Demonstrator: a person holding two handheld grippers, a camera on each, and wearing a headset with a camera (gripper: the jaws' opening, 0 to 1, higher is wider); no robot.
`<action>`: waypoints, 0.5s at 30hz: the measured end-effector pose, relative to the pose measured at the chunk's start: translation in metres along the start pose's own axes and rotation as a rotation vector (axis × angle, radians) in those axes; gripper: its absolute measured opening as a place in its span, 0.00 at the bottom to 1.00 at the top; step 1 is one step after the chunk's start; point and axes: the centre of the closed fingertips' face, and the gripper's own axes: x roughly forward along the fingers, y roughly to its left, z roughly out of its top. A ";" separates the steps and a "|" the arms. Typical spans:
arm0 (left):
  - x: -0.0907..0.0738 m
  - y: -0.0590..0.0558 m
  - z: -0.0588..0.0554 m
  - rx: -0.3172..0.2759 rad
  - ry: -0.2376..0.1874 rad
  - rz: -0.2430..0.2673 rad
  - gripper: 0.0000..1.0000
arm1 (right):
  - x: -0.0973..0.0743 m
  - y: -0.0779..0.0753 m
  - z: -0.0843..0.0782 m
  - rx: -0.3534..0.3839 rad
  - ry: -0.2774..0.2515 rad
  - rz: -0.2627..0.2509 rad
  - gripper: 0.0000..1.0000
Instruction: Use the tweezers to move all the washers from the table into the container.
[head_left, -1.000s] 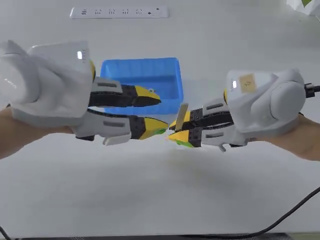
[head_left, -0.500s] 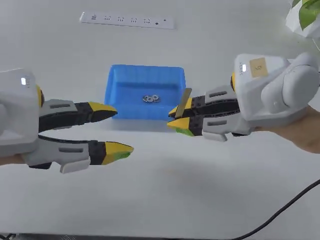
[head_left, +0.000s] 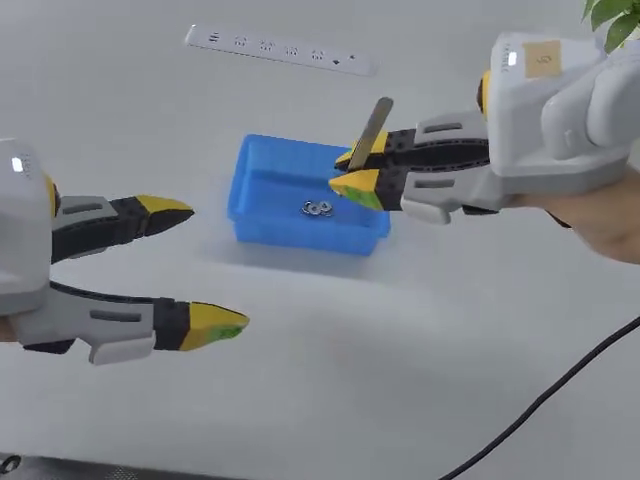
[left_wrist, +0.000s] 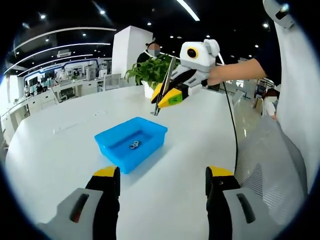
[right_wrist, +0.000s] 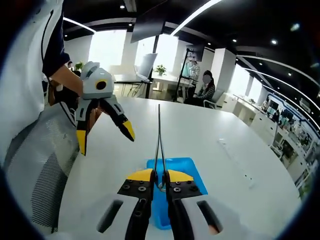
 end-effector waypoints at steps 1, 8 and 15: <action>-0.001 0.000 -0.005 -0.006 0.020 0.003 0.75 | 0.004 -0.009 -0.003 0.000 0.004 -0.008 0.10; -0.007 0.001 -0.017 -0.026 0.034 0.014 0.78 | 0.018 -0.035 -0.007 0.038 0.010 -0.051 0.10; -0.008 0.006 -0.018 -0.047 0.025 0.043 0.83 | 0.042 -0.045 -0.026 0.081 0.044 -0.047 0.10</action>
